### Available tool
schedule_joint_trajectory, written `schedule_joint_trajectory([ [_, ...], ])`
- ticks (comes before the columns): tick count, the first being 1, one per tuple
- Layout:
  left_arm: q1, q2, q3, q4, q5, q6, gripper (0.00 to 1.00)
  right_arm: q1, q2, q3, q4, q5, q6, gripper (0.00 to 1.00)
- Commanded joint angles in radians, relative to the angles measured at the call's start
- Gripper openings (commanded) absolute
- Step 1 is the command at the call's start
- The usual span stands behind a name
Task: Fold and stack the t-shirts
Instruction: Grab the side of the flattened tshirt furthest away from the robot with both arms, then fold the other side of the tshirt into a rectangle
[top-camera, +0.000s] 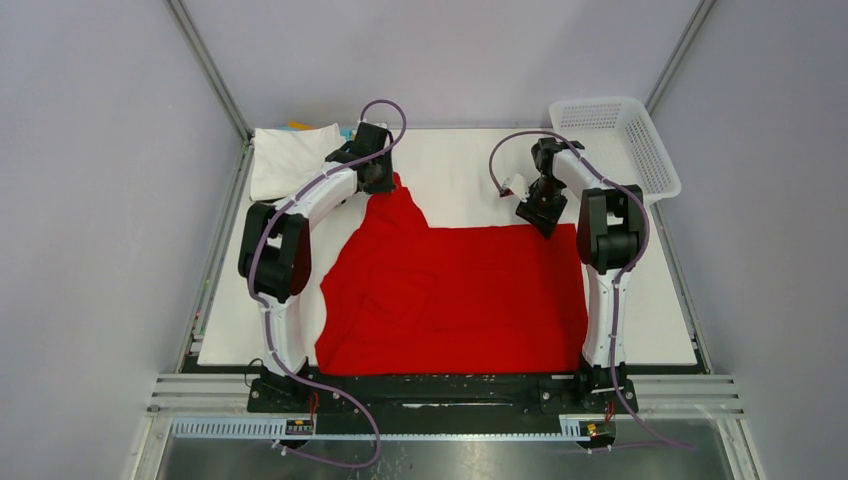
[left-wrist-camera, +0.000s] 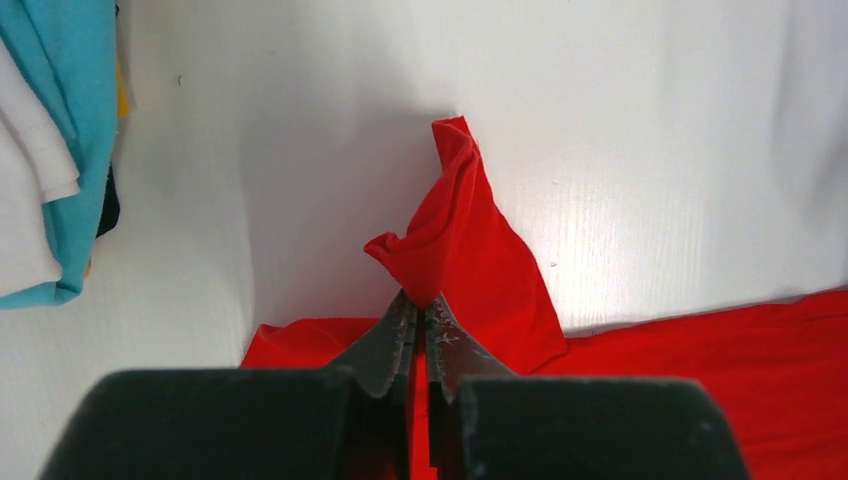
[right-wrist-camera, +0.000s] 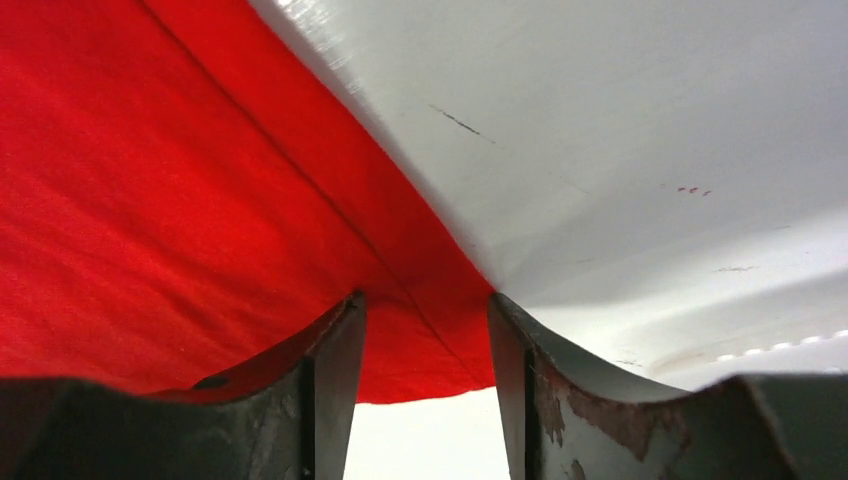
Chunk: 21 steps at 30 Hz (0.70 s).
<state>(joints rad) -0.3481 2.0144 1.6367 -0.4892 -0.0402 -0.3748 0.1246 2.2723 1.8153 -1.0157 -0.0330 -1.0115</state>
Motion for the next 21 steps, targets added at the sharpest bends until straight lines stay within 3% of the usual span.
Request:
schedule_joint_trajectory([
  [1, 0.005, -0.075, -0.014, 0.056, -0.035, -0.012, 0.0, 0.017, 0.014, -0.014, -0.059, -0.019, 0.0, 0.56],
  [5, 0.007, -0.07, -0.013, 0.068, -0.05, -0.01, 0.0, 0.025, -0.003, -0.047, -0.024, 0.021, 0.014, 0.42],
  [7, 0.013, -0.055, -0.001, 0.076, -0.043, -0.012, 0.0, 0.025, -0.005, -0.037, 0.009, 0.028, 0.044, 0.19],
  [9, 0.021, -0.033, 0.021, 0.073, -0.04, -0.016, 0.0, 0.026, -0.006, -0.023, 0.046, 0.061, 0.076, 0.06],
  [14, 0.049, 0.035, 0.103, 0.067, -0.027, -0.016, 0.0, 0.027, 0.009, 0.021, 0.11, 0.09, 0.119, 0.02],
  [21, 0.082, 0.186, 0.335, 0.026, 0.034, 0.02, 0.0, 0.026, 0.005, 0.065, 0.171, 0.085, 0.156, 0.0],
])
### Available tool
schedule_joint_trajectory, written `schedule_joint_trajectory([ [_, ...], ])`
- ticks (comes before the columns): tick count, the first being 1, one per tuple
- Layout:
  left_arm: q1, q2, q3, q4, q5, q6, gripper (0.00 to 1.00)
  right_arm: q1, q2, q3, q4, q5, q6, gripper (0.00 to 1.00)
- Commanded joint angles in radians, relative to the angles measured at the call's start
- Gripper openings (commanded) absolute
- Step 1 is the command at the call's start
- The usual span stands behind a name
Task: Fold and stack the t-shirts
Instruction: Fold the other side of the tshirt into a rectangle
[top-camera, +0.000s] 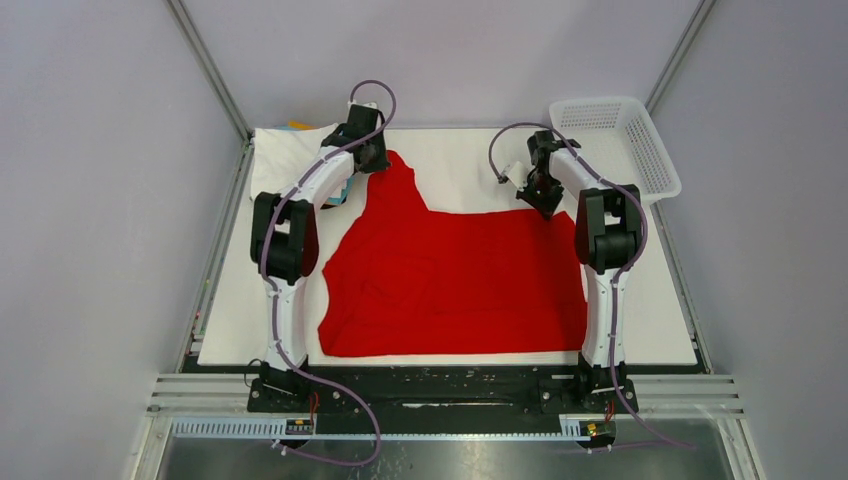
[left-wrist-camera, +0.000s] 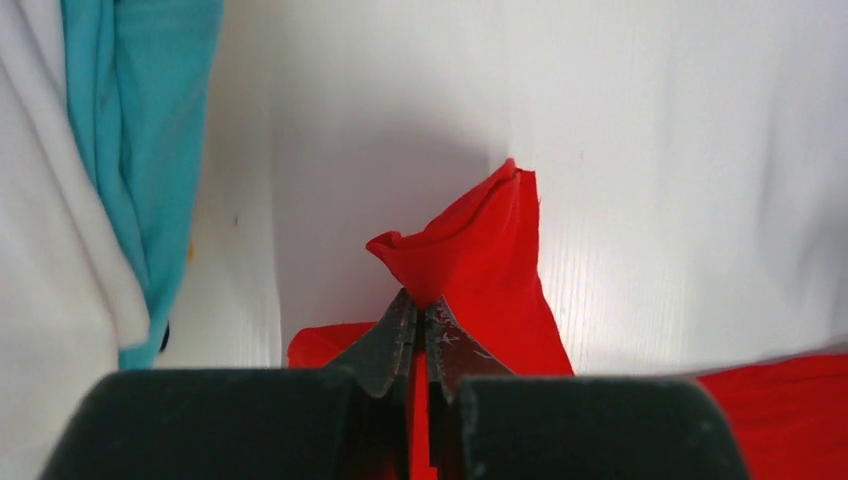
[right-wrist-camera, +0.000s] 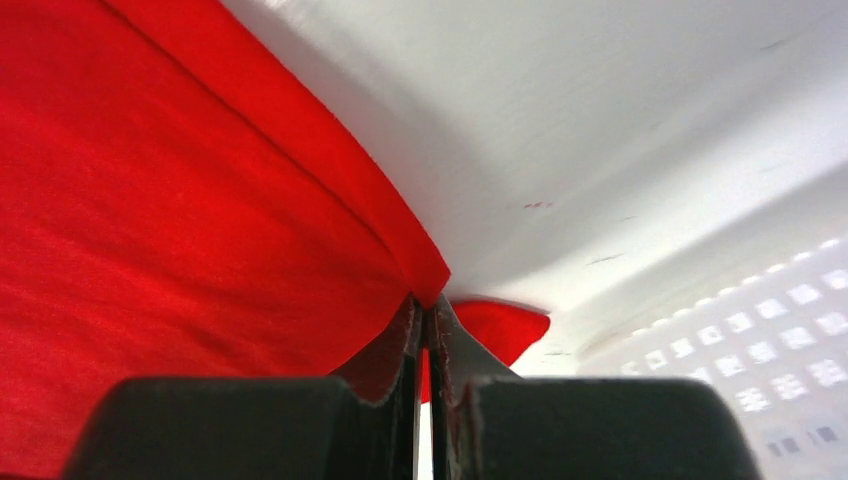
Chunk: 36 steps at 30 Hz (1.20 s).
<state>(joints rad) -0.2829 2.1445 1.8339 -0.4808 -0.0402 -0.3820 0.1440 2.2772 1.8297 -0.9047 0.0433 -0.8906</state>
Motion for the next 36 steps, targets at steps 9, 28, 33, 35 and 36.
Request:
schedule_joint_trajectory([
  [9, 0.017, 0.029, 0.108, 0.033, 0.173, 0.082, 0.0, 0.032, -0.109, -0.052, 0.076, -0.053, -0.056, 0.0],
  [28, -0.037, -0.187, -0.213, 0.106, 0.325, 0.107, 0.0, 0.126, -0.376, -0.349, 0.124, 0.085, 0.051, 0.04],
  [33, -0.053, -0.242, -0.306, 0.122, 0.306, 0.106, 0.0, 0.132, -0.512, -0.52, 0.253, 0.089, 0.111, 0.03],
  [35, -0.056, -0.29, -0.369, 0.147, 0.298, 0.1, 0.0, 0.137, -0.562, -0.579, 0.288, 0.086, 0.124, 0.04],
  [36, -0.057, -0.312, -0.403, 0.159, 0.292, 0.096, 0.0, 0.141, -0.586, -0.604, 0.295, 0.084, 0.129, 0.04],
])
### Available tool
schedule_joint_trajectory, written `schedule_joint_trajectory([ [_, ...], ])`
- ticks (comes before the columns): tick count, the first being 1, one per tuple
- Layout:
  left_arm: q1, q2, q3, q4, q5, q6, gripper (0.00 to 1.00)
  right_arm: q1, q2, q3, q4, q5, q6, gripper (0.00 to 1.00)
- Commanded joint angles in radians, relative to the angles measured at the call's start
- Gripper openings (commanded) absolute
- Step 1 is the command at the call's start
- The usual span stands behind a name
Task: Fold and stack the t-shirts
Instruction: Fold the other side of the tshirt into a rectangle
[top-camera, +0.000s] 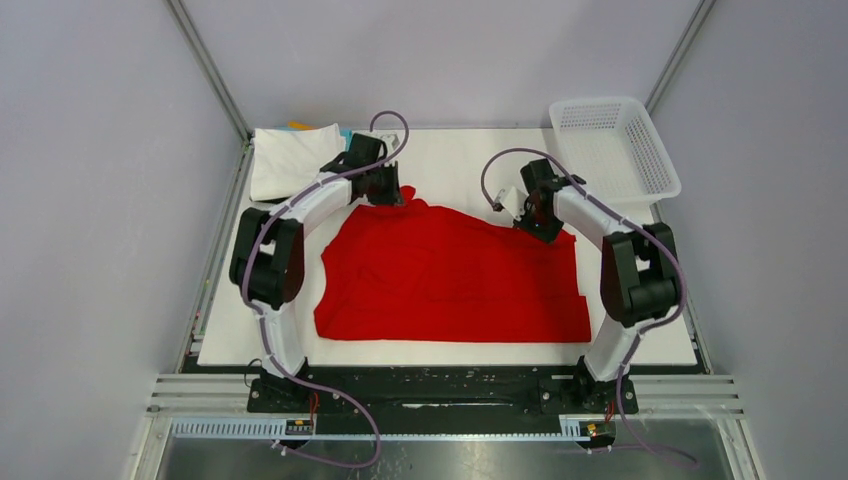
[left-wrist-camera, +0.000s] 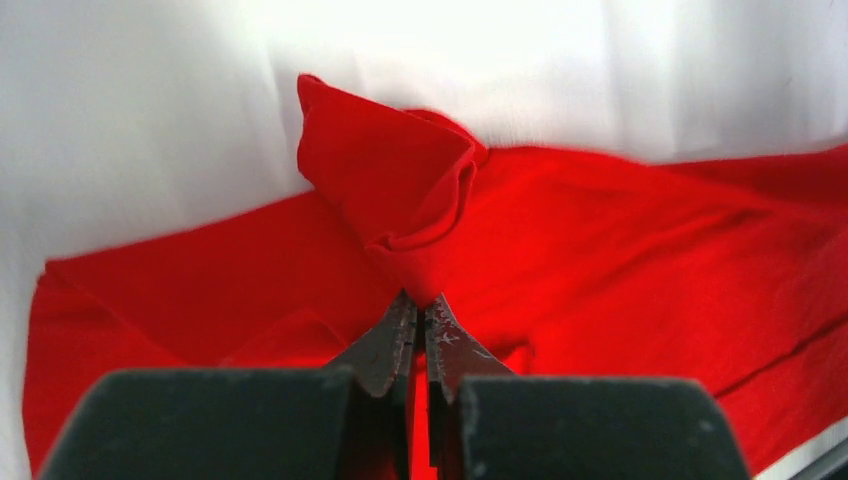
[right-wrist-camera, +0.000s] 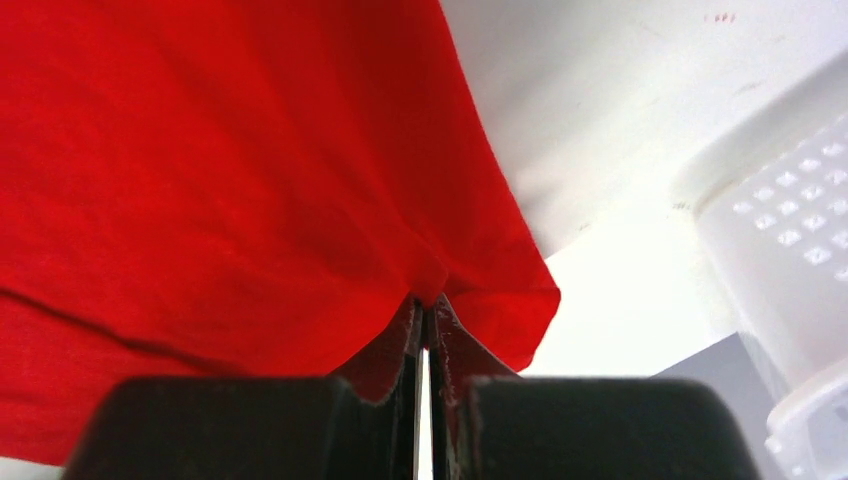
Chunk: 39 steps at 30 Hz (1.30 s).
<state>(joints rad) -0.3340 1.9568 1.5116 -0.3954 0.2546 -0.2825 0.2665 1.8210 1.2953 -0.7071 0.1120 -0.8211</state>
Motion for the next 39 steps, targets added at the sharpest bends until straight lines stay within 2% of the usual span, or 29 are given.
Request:
schedule_joint_trajectory([
  [1, -0.007, -0.152, -0.113, 0.081, -0.014, -0.008, 0.0, 0.023, -0.15, -0.091, 0.102, 0.016, 0.066, 0.04],
  [13, -0.007, -0.539, -0.503, 0.215, -0.154, -0.06, 0.0, 0.109, -0.324, -0.284, 0.11, 0.084, 0.17, 0.06],
  [18, -0.005, -0.674, -0.641, 0.255, -0.179, -0.112, 0.0, 0.122, -0.394, -0.314, 0.073, 0.16, 0.213, 0.07],
  [24, -0.006, -0.851, -0.795, 0.27, -0.228, -0.163, 0.0, 0.133, -0.481, -0.371, 0.054, 0.169, 0.231, 0.09],
  [32, -0.006, -0.957, -0.915, 0.26, -0.249, -0.232, 0.0, 0.17, -0.519, -0.43, 0.033, 0.196, 0.248, 0.1],
  [38, -0.008, -1.025, -1.03, 0.258, -0.248, -0.317, 0.0, 0.199, -0.51, -0.465, -0.01, 0.152, 0.263, 0.16],
  [39, -0.009, -1.043, -1.052, 0.256, -0.25, -0.332, 0.0, 0.208, -0.506, -0.464, -0.033, 0.152, 0.286, 0.2],
])
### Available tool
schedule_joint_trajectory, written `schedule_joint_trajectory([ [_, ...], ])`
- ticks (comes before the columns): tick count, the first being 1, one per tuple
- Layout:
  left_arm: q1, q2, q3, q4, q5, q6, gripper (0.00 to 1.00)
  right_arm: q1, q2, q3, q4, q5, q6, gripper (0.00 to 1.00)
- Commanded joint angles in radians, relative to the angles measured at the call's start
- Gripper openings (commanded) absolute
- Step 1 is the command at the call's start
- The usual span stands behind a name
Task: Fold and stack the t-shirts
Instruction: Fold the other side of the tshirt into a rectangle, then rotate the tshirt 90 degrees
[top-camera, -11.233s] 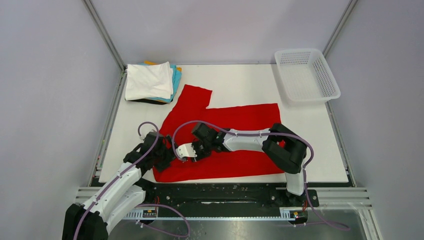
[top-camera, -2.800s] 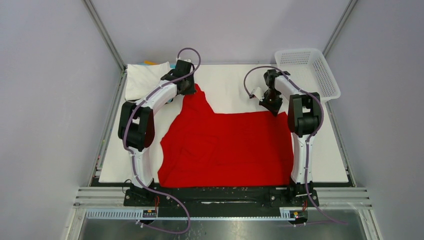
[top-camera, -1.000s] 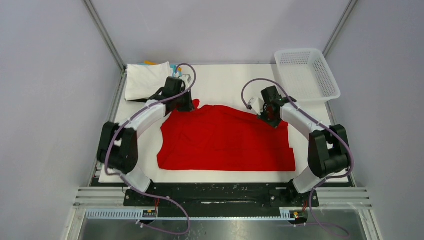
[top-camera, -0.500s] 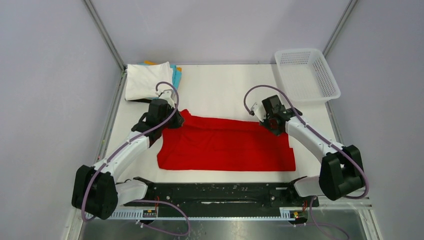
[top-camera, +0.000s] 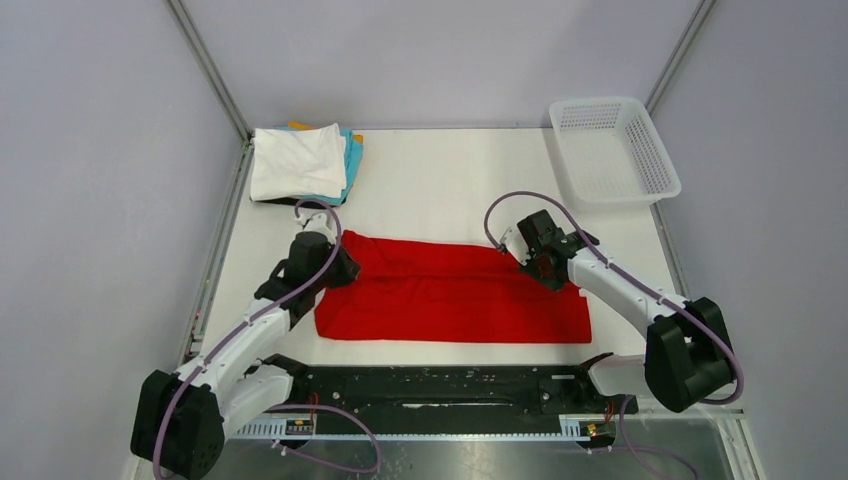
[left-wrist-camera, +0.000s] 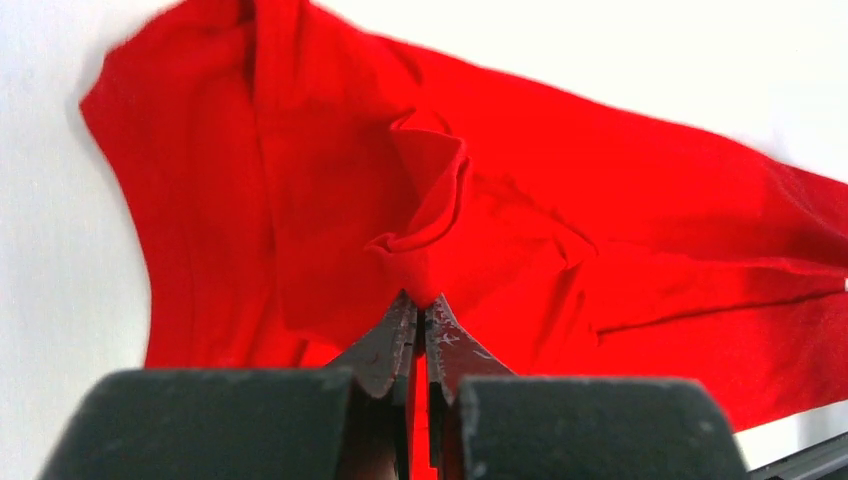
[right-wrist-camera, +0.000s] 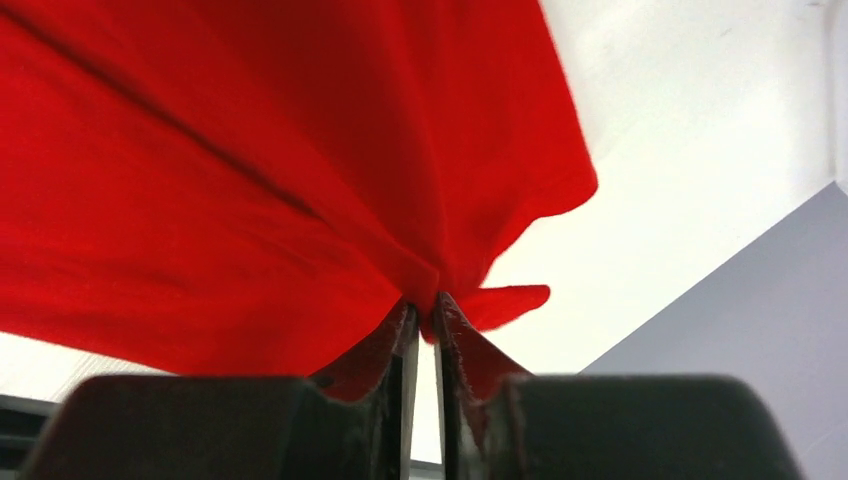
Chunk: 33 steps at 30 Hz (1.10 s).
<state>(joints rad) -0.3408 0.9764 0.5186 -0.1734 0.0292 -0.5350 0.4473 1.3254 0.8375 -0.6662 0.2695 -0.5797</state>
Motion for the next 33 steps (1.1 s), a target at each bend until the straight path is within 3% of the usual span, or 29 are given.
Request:
schedule_joint_trajectory([
  [1, -0.002, -0.084, -0.081, 0.036, -0.025, -0.1, 0.03, 0.034, -0.012, -0.006, -0.103, -0.022, 0.06, 0.25],
  [5, -0.009, -0.171, -0.144, 0.029, -0.011, -0.137, 0.2, 0.069, -0.044, -0.026, -0.184, -0.061, 0.122, 0.4],
  [8, -0.016, -0.233, -0.159, -0.018, 0.0, -0.159, 0.38, 0.112, -0.071, -0.009, -0.212, 0.001, 0.156, 0.52],
  [9, -0.016, -0.252, -0.156, -0.039, 0.011, -0.164, 0.44, 0.118, -0.087, -0.003, -0.212, 0.016, 0.161, 0.6],
  [10, -0.018, -0.271, -0.147, -0.059, 0.017, -0.168, 0.55, 0.122, -0.117, 0.002, -0.195, 0.031, 0.163, 0.96],
  [11, -0.02, -0.291, -0.14, -0.079, 0.019, -0.174, 0.65, 0.124, -0.145, 0.0, -0.171, 0.035, 0.159, 0.99],
  [13, -0.023, -0.341, -0.117, -0.109, 0.018, -0.176, 0.96, 0.124, -0.224, -0.01, -0.089, 0.07, 0.164, 0.99],
  [18, -0.023, -0.345, 0.017, -0.169, -0.019, -0.154, 0.99, 0.123, -0.507, -0.101, 0.343, 0.222, 0.354, 1.0],
  [21, -0.023, -0.249, 0.102, -0.183, -0.095, -0.158, 0.99, 0.12, -0.676, -0.194, 0.506, 0.177, 0.582, 0.99],
  [23, -0.023, -0.129, 0.167, -0.191, -0.1, -0.127, 0.99, 0.12, -0.715, -0.23, 0.572, 0.12, 0.633, 0.99],
  [28, -0.023, 0.255, 0.375, -0.282, -0.025, -0.081, 0.99, 0.119, -0.614, -0.141, 0.394, 0.18, 0.69, 0.99],
  [33, -0.023, 0.42, 0.385, -0.245, 0.072, -0.058, 0.99, 0.119, -0.544, -0.12, 0.27, 0.28, 0.794, 0.99],
])
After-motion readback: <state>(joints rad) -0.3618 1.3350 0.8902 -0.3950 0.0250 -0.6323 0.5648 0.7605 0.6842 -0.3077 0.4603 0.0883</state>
